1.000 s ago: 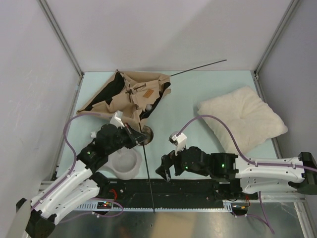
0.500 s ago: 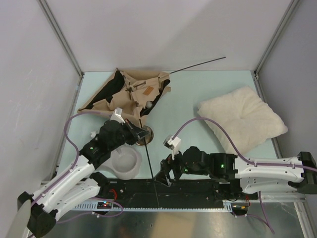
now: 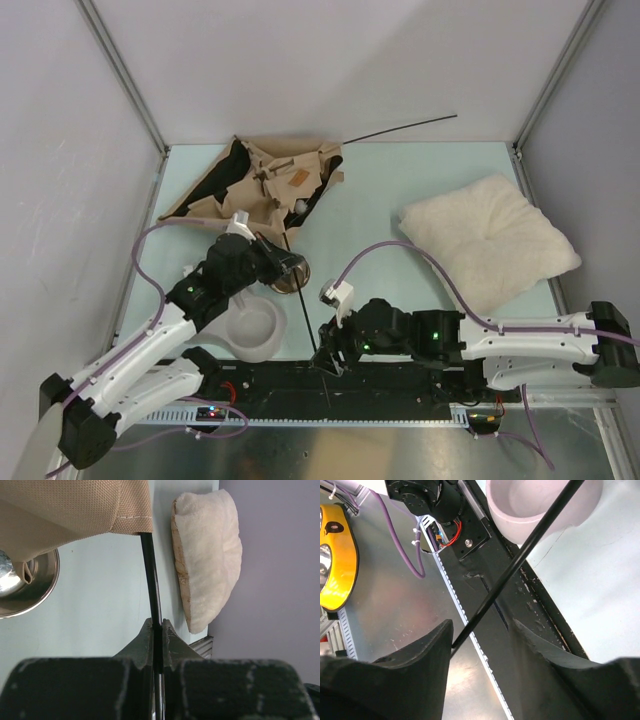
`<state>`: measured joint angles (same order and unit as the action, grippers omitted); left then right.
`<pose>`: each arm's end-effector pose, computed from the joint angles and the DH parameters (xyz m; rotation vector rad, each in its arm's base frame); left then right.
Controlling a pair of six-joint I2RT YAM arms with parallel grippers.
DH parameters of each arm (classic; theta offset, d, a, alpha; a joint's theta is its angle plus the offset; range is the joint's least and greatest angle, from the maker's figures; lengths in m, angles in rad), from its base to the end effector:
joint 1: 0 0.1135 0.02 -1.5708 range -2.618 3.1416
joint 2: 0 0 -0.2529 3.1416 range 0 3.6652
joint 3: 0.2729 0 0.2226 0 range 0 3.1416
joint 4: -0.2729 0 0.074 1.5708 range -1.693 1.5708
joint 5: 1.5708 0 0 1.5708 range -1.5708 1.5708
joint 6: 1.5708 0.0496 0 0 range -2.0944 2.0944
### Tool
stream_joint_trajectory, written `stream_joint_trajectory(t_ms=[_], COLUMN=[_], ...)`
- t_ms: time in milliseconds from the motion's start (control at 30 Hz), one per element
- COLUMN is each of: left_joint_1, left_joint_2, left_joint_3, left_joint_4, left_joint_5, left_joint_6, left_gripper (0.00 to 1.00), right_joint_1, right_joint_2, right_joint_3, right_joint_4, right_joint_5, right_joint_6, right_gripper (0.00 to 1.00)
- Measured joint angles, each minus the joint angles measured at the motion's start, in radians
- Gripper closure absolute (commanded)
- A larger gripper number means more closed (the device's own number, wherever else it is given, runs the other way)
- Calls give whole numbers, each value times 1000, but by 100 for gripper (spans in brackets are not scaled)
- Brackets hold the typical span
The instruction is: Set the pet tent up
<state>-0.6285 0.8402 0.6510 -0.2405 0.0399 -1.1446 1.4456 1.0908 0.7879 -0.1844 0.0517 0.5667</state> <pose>0.1488 -0.1106 0.2690 -0.5348 2.1369 -1.1231 0.0319 0.2327 0.2733 -0.9378 2.0783 1.1275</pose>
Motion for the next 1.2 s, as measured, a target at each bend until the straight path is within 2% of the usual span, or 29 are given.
stream_joint_trajectory(t_ms=[167, 300, 333, 467, 600, 700, 833, 900, 1000, 1067, 1200], left_joint_1=[-3, -3, -3, -5, -7, -7, -7, -7, -7, -7, -7], left_joint_2=[22, 28, 30, 33, 40, 55, 66, 66, 66, 66, 66], left_joint_3=[11, 14, 14, 14, 20, 43, 63, 63, 63, 63, 63], left_joint_4=[3, 14, 16, 16, 18, 18, 23, 21, 21, 21, 22], left_joint_5=[-14, -21, -23, -30, -34, -37, -40, -40, -40, -40, -40], left_joint_6=[0, 0, 0, 0, 2, 3, 5, 8, 12, 18, 44], left_gripper=[100, 100, 100, 100, 100, 100, 100, 100, 100, 93, 68], right_joint_1=[0, 2, 2, 2, 2, 2, 3, 3, -2, -2, -2], right_joint_2=[18, 18, 18, 18, 19, 24, 26, 26, 26, 26, 21], right_joint_3=[21, 35, 37, 39, 39, 39, 39, 39, 39, 39, 40], right_joint_4=[-19, -39, -43, -54, -78, -91, -103, -119, -156, -158, -163], right_joint_5=[3, 8, 9, 7, 3, -1, 0, 12, 32, 36, 37], right_joint_6=[6, 10, 9, 10, 10, 11, 24, 43, 63, 71, 88], right_gripper=[60, 63, 63, 52, 52, 65, 92, 98, 100, 100, 100])
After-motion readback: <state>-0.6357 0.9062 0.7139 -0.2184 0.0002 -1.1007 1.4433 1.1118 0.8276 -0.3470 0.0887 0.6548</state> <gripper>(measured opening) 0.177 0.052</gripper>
